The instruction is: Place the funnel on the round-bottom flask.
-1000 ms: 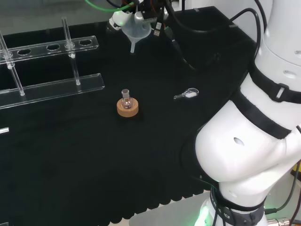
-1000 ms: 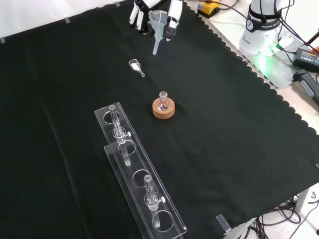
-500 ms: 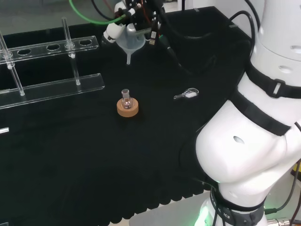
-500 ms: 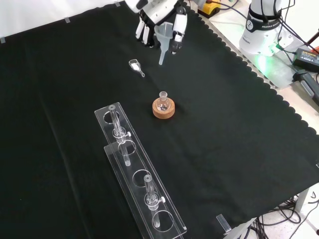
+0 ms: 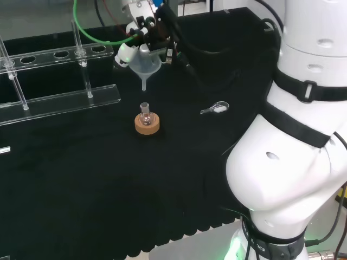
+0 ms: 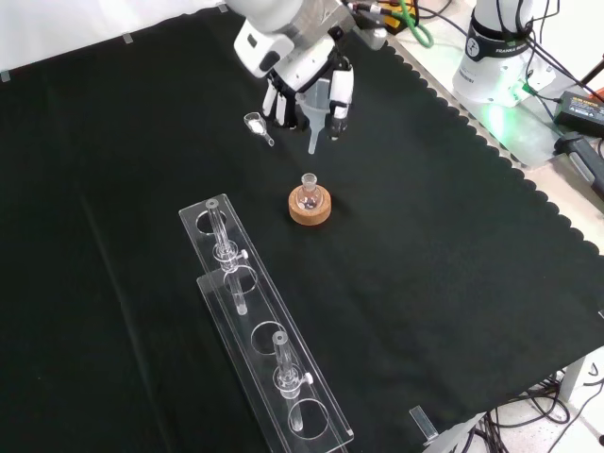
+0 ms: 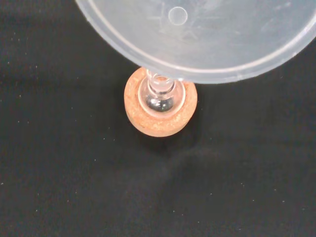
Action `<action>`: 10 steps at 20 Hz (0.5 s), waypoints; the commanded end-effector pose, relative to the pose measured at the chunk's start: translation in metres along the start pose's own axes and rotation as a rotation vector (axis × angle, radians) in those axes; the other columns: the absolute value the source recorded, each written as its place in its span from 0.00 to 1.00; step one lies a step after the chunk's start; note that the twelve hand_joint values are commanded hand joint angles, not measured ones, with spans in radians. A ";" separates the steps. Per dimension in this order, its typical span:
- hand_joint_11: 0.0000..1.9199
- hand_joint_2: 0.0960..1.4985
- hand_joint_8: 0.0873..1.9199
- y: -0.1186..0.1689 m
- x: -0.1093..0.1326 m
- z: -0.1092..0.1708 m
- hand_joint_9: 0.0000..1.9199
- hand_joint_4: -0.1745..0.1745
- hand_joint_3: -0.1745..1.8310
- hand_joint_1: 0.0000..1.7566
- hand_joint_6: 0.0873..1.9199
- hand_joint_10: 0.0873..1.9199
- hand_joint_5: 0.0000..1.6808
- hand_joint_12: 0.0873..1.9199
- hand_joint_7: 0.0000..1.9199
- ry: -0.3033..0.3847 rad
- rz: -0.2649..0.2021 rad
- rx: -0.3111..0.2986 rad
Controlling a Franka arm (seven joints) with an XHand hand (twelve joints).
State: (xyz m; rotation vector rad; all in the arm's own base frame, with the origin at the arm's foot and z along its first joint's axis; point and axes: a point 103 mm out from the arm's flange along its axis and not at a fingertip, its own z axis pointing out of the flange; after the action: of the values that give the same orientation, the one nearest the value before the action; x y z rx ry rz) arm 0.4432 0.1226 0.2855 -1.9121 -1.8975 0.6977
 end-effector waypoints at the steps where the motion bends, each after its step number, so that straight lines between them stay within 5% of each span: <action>1: 0.79 0.64 0.74 0.029 0.006 0.014 0.64 0.50 0.24 0.60 0.57 0.54 0.56 0.39 0.31 0.001 -0.019 0.049; 6: 0.79 0.62 0.74 0.038 0.019 0.017 0.64 0.48 0.26 0.60 0.57 0.54 0.56 0.39 0.31 -0.007 -0.008 0.070; 10: 0.80 0.61 0.74 0.043 0.004 0.025 0.64 0.47 0.28 0.61 0.58 0.54 0.56 0.39 0.31 -0.005 0.000 0.091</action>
State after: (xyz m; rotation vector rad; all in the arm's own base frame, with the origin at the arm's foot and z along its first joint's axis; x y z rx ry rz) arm 0.4640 0.1305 0.2467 -1.8558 -1.8601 0.7527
